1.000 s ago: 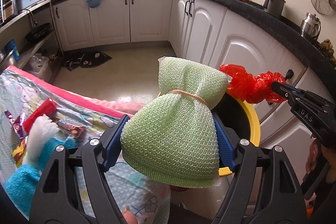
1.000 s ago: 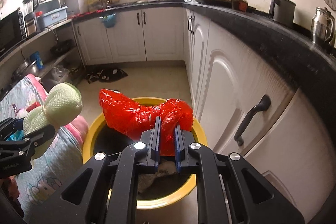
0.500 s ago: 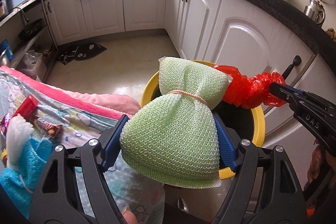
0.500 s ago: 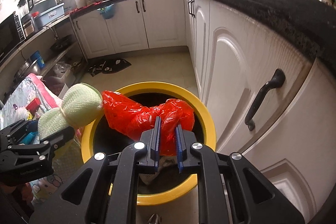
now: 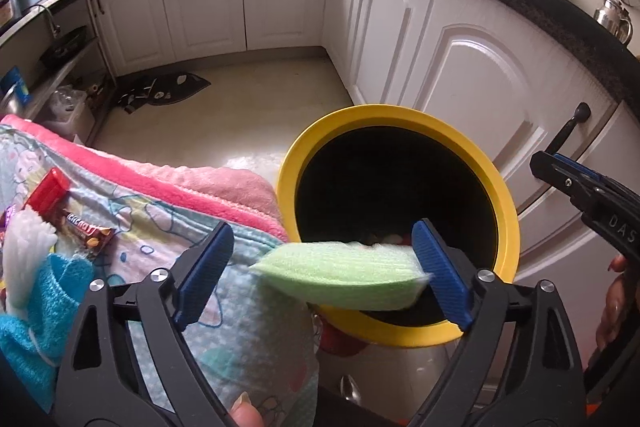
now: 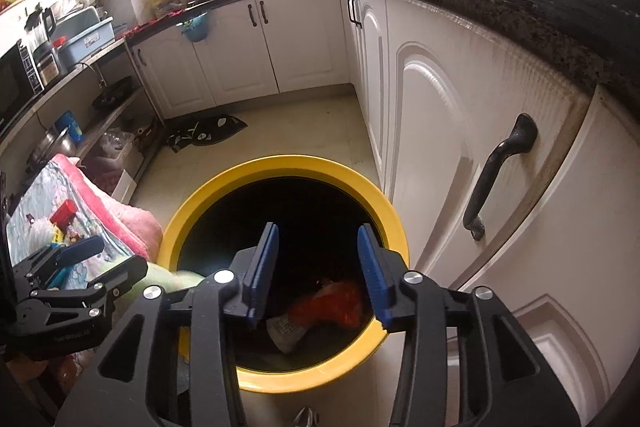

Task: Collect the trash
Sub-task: 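Carry the red bag and green bundle over the bin and open both tools, then move both open tools back toward the remaining items on the bed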

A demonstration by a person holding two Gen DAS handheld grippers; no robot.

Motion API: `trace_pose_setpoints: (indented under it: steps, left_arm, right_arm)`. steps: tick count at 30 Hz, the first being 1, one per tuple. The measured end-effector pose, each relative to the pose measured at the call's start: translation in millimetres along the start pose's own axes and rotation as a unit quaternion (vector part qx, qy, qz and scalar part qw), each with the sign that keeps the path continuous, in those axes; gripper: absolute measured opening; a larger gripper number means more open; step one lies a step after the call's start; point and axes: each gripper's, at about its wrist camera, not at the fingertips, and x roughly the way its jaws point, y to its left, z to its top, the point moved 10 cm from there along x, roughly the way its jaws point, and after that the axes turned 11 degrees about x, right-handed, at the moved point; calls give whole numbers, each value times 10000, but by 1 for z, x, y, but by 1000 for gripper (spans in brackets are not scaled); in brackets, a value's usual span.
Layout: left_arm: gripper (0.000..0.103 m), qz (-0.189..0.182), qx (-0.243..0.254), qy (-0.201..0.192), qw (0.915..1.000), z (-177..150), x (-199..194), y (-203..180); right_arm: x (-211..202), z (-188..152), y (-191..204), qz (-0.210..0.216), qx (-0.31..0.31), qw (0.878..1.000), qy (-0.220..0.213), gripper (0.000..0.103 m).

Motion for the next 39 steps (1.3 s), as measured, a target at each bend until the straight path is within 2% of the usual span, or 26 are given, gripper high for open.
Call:
trace_pose_setpoints:
  steps: [5,10,23,39]
  left_arm:
    - [88,18,-110,-97,9999,-1,-11,7]
    - [91,-42,-194,-254,9995,5,-20,11]
    - [92,140,-255,-582,9979,16,-59,18]
    - [92,509,-731,-1052,9904,4,-122,59]
  right_arm:
    - [-8,2,3,41,-6,9999,-103,53]
    - [-16,7,3,71,28,9998,-204,57]
    - [-48,22,14,266,76,9984,-503,62]
    - [-87,22,68,793,-327,9935,-749,67]
